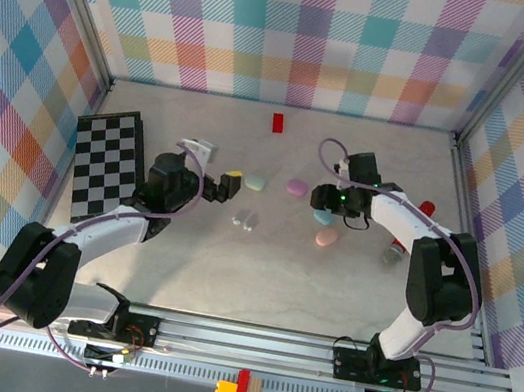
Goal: Insert wireless bluetooth earbuds into charging case
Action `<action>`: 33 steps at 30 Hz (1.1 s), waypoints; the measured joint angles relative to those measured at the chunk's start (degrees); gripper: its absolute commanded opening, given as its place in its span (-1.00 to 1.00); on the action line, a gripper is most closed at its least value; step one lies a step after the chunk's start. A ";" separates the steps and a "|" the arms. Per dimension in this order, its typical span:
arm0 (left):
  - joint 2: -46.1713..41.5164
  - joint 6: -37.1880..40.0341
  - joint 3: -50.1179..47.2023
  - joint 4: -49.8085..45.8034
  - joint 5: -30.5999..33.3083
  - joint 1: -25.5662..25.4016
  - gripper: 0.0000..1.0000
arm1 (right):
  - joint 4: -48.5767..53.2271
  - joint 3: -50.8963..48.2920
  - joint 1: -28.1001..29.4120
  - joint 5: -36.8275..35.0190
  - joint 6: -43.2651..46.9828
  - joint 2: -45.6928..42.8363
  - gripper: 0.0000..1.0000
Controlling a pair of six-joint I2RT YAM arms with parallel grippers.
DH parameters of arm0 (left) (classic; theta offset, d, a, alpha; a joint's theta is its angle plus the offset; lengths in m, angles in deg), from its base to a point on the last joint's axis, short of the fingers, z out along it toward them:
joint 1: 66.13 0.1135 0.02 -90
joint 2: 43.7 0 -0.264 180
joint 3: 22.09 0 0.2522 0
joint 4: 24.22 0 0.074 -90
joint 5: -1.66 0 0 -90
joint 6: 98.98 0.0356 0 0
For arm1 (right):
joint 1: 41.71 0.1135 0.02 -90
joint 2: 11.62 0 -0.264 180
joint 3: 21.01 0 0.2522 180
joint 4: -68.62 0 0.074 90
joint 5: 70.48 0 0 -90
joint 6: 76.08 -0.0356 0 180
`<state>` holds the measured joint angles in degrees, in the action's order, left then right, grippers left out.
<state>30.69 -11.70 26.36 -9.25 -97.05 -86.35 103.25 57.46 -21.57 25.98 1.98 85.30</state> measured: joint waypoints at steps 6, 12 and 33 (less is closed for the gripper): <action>-1.18 -14.08 0.28 -6.99 2.34 6.38 1.00 | -1.36 8.17 8.63 -1.11 12.15 3.54 0.54; -2.25 -24.06 0.20 -9.73 -0.02 11.91 1.00 | 1.09 20.17 12.83 2.84 25.03 15.15 0.83; -8.87 -25.70 -1.88 -13.40 -3.98 13.68 1.00 | 23.76 54.62 14.01 1.88 35.08 42.16 0.25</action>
<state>21.82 -37.41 24.48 -22.64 -101.03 -72.67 127.01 112.08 -7.56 27.86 37.06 127.47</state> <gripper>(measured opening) 0.999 0.664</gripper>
